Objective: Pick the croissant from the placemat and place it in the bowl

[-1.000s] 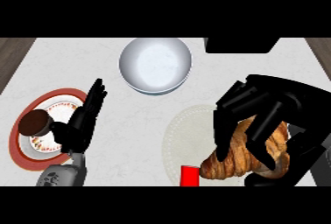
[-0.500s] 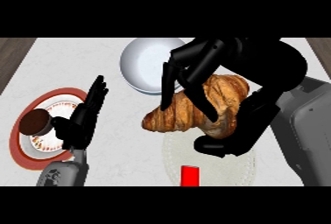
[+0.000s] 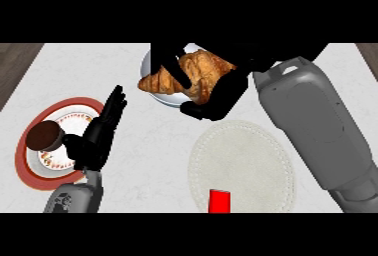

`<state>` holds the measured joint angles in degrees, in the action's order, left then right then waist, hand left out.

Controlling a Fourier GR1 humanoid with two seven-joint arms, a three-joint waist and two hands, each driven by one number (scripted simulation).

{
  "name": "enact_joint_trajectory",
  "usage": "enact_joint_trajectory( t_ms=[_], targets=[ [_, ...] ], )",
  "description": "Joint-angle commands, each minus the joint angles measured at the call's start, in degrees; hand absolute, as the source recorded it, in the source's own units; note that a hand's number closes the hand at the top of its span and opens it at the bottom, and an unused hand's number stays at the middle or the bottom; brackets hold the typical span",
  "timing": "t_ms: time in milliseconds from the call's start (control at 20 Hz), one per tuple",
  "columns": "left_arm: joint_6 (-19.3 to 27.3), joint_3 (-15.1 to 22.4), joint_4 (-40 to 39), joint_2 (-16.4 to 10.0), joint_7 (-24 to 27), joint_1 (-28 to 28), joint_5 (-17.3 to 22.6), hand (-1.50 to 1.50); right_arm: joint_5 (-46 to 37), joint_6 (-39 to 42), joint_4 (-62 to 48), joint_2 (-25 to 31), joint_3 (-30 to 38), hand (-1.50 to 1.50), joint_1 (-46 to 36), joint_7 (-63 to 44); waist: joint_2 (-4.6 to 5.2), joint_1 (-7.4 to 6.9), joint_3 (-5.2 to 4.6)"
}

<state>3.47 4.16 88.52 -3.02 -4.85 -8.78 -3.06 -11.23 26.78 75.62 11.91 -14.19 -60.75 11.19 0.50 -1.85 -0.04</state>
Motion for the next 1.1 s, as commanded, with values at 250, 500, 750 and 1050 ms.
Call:
enact_joint_trajectory(
  t_ms=[250,500,750,1050],
  targets=[
    [-0.1,0.0,1.1,0.0,0.0,0.2,-0.2,0.0,-14.5,-14.3,-28.8,-4.7,-0.7,1.5,-6.8,17.2,0.27,-0.71,0.0],
    [-0.7,0.0,-1.6,0.4,-0.1,-3.3,-0.1,0.0,-19.3,-23.2,-42.1,-9.8,-1.3,1.5,-10.1,22.0,0.79,-1.31,-0.03],
    [-0.1,0.4,-1.4,1.0,-0.8,-3.2,-0.6,0.0,-21.0,-18.7,-53.1,-6.6,-1.6,1.5,-11.7,29.4,1.09,-1.9,0.0],
    [0.3,1.6,0.4,1.6,-0.6,-2.6,-1.4,0.0,-20.1,-12.0,-61.7,-9.9,-0.5,-1.5,-14.2,30.1,1.44,-3.4,0.02]
  ],
)
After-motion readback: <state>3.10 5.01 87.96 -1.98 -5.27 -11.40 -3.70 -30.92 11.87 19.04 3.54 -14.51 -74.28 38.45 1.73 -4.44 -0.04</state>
